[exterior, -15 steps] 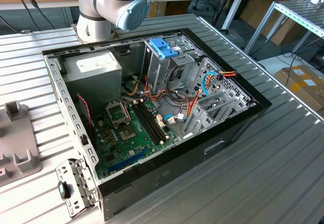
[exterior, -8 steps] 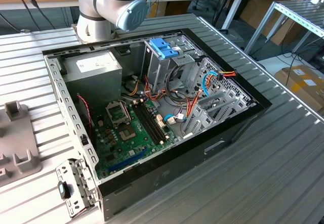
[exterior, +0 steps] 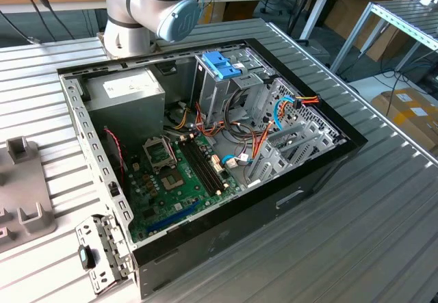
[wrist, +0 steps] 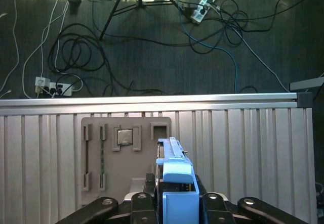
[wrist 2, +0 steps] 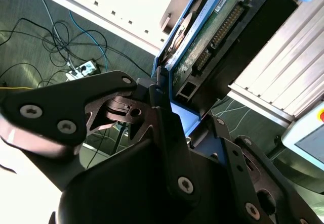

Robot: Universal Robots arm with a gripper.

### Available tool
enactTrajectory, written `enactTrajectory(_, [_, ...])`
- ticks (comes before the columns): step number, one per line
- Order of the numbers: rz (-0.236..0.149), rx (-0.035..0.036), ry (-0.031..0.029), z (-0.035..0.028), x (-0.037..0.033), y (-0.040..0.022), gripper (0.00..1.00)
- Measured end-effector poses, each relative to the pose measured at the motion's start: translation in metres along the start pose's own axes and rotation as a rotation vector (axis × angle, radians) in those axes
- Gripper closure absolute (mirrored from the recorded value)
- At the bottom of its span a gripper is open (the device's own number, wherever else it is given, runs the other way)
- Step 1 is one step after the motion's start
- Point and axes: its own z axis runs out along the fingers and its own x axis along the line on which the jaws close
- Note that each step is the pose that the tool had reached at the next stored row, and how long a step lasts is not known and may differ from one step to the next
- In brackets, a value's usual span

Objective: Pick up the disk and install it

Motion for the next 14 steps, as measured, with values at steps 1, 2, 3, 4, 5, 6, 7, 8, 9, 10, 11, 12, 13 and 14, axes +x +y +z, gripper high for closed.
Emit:
enactTrajectory(1, [0.0, 0.0, 0.0, -0.0008, 0.0, 0.0, 0.63])
enactTrajectory(2, [0.0, 0.0, 0.0, -0.0015, 0.0, 0.0001, 0.63])
enactTrajectory(3, [0.0, 0.0, 0.0, -0.0026, -0.0001, 0.0001, 0.63])
enactTrajectory(4, [0.0, 0.0, 0.0, -0.0034, -0.0001, 0.0002, 0.63])
enactTrajectory(5, [0.0, 0.0, 0.0, -0.0041, -0.0001, 0.0002, 0.63])
enactTrajectory(6, [0.0, 0.0, 0.0, -0.0047, -0.0001, 0.0002, 0.63])
enactTrajectory(7, [0.0, 0.0, 0.0, -0.0056, -0.0001, 0.0003, 0.63])
enactTrajectory(8, [0.0, 0.0, 0.0, -0.0061, -0.0002, 0.0003, 0.63])
enactTrajectory(9, [0.0, 0.0, 0.0, -0.0075, -0.0002, 0.0003, 0.63])
enactTrajectory(10, [0.0, 0.0001, 0.0, -0.0084, -0.0002, 0.0004, 0.63])
enactTrajectory(11, [0.0, 0.0, 0.0, -0.009, -0.0002, 0.0004, 0.63])
enactTrajectory(12, [0.0, 0.0, 0.0, -0.0099, -0.0002, 0.0005, 0.63])
enactTrajectory(13, [0.0, 0.0, 0.0, -0.0108, -0.0003, 0.0005, 0.63])
enactTrajectory(14, [0.0, 0.0001, 0.0, -0.012, -0.0003, 0.0006, 0.63])
